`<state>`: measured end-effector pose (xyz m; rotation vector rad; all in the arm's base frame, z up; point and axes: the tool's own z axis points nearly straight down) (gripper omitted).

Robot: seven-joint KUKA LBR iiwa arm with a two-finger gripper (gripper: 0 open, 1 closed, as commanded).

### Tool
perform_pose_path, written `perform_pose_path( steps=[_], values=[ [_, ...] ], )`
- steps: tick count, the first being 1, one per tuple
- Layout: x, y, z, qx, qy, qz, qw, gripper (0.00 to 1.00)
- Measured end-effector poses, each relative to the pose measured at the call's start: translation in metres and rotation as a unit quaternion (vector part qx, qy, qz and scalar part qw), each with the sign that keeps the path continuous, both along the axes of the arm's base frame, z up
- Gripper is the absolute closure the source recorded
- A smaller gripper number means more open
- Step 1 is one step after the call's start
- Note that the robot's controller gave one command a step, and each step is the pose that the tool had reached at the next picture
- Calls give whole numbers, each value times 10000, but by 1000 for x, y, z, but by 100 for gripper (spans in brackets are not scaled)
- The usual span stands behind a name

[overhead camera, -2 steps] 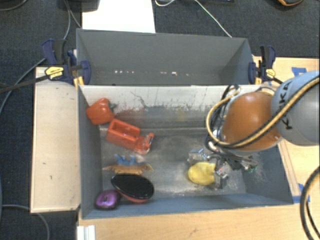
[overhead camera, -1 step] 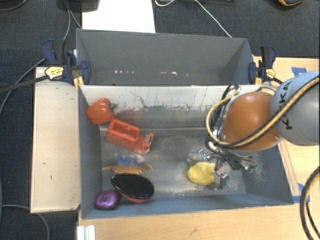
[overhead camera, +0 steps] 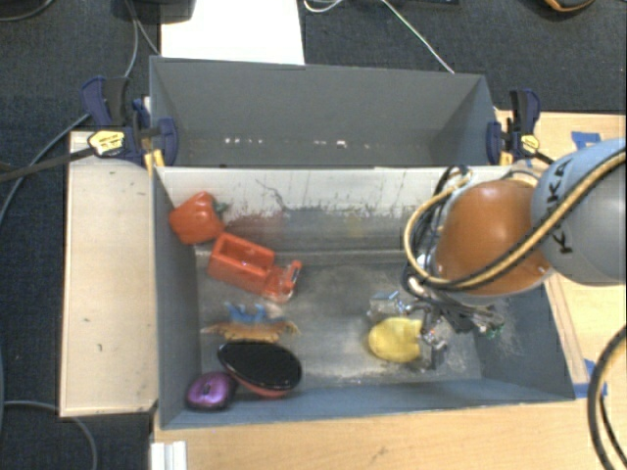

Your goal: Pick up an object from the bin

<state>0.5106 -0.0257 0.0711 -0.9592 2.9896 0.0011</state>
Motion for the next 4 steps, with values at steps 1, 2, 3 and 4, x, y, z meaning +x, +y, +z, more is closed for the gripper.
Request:
perform_pose_path(
  steps=[1,2,3,4],
  values=[
    [18,1,0,3,-14,64,10000,100],
    [18,1,0,4,-9,61,10000,0],
    [18,1,-1,5,-6,56,10000,0],
    [32,27,0,12,-36,1134,9935,100]
  ],
)
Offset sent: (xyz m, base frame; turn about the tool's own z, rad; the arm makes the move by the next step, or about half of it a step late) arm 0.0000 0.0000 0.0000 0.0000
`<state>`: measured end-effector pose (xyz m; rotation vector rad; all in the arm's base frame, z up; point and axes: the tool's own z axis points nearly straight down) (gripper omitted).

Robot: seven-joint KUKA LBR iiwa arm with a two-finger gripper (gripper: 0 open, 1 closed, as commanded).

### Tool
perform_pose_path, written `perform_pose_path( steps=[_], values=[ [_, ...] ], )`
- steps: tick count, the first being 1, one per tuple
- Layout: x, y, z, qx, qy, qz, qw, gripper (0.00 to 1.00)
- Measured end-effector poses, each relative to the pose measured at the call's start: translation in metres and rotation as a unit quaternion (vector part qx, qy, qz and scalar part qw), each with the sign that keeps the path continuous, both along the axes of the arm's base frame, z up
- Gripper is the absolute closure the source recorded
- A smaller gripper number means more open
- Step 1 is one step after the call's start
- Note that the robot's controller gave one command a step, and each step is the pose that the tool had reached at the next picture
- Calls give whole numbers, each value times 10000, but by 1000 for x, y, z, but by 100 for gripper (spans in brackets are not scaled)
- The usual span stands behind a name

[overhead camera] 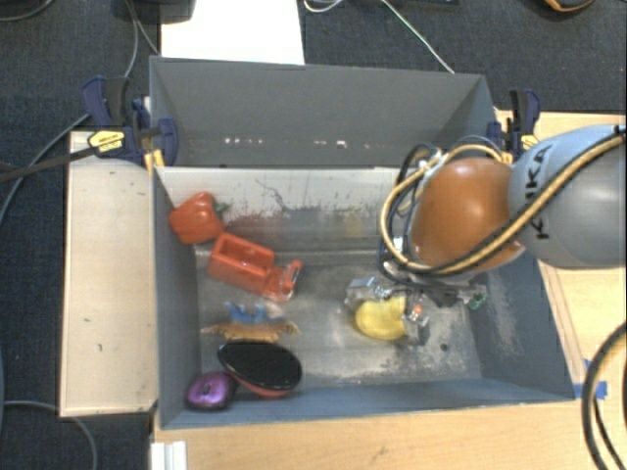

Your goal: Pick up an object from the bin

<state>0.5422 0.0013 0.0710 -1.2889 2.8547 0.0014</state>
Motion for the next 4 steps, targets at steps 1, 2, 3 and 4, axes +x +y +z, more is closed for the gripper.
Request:
perform_pose_path(
  steps=[1,2,3,4],
  values=[
    [0,0,0,1,2,-17,10000,100],
    [0,0,0,1,4,-30,10000,100],
    [0,0,0,1,6,-36,10000,100],
    [0,0,0,1,6,-37,10000,100]
  ],
)
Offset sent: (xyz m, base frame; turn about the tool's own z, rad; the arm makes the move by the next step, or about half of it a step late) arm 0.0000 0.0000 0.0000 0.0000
